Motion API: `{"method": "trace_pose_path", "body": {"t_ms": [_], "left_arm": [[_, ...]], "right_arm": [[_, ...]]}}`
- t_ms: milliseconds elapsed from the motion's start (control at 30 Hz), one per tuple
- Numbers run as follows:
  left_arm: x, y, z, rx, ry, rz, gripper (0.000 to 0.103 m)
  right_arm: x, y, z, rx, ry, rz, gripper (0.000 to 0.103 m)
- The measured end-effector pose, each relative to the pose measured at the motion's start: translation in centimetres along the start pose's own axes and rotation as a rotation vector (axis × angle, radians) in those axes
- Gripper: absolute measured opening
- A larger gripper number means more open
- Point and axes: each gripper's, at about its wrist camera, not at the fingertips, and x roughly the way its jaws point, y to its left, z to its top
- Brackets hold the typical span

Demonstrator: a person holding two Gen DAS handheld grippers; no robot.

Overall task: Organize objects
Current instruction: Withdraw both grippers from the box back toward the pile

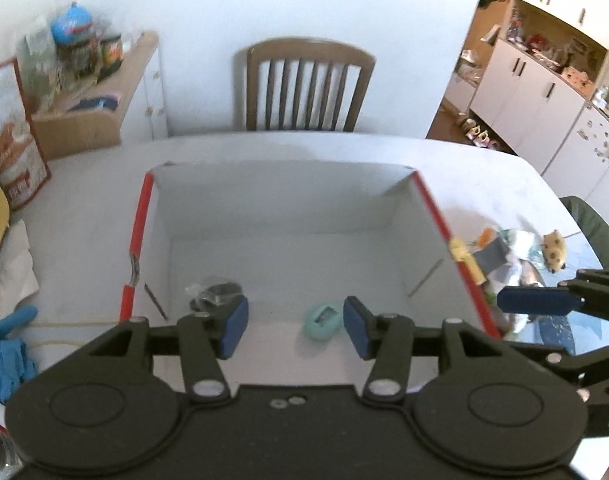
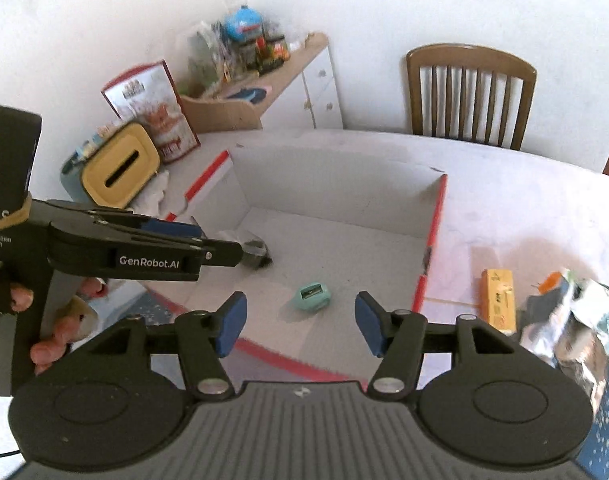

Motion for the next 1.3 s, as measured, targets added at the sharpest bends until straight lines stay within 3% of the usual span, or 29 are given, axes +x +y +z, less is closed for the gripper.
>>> {"method": "trace_pose_path", "body": {"t_ms": [200, 333, 733, 900, 1300], "left_arm": [[-2.4, -3.1, -1.4, 0.024, -0.05, -0.014, 0.064], [-3.0, -5.9, -2.6, 0.043, -0.055, -0.026, 0.066], [-2.5, -14.6, -5.1, 0.08, -0.064, -0.034, 0.085], [-1.7, -17.6, -5.6, 0.084, -0.06, -0.033, 0.1], [2.5, -23.5, -6.0, 0.082, -0.044, -0.019, 0.103]], "right_arm": [[-4.1, -1.0, -2.7, 0.005, -0.062, -0.014, 0.066], [-6.5, -2.6, -4.7, 0.023, -0.087, -0.032, 0.069], [-12.0, -10.2, -9.0, 0.025, -0.114, -0.082, 0.079], [-13.4, -13.7, -10.4, 0.034, -0.115, -0.097, 0.083], [-13.6, -21.8, -11.8, 0.047, -0.089, -0.133, 0.083]]}}
